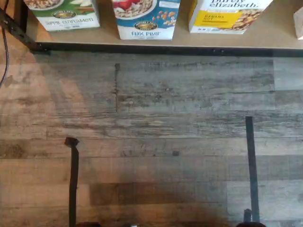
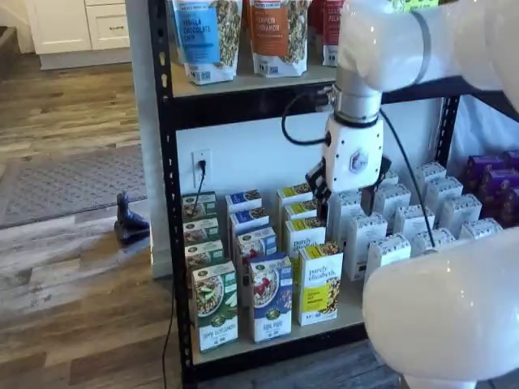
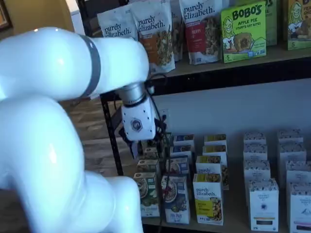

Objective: Pick up the blue and white box that is on the bottom shelf, the second box from the left

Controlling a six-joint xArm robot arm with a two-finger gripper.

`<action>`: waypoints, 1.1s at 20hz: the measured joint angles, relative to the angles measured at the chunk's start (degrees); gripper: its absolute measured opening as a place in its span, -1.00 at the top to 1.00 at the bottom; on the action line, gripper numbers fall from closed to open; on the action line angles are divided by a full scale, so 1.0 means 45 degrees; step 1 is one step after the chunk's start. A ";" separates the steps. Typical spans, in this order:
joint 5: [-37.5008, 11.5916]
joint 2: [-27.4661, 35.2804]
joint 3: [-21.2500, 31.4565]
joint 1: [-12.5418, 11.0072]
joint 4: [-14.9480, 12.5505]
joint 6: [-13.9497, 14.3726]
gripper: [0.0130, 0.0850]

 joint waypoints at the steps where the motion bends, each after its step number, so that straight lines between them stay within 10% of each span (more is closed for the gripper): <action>1: -0.0232 0.0105 0.0146 0.0007 0.0005 0.0010 -1.00; 14: -0.4449 0.2397 0.1631 0.0564 0.0743 0.0143 -1.00; 22: -0.6402 0.4749 0.1367 0.0961 -0.0076 0.1121 -1.00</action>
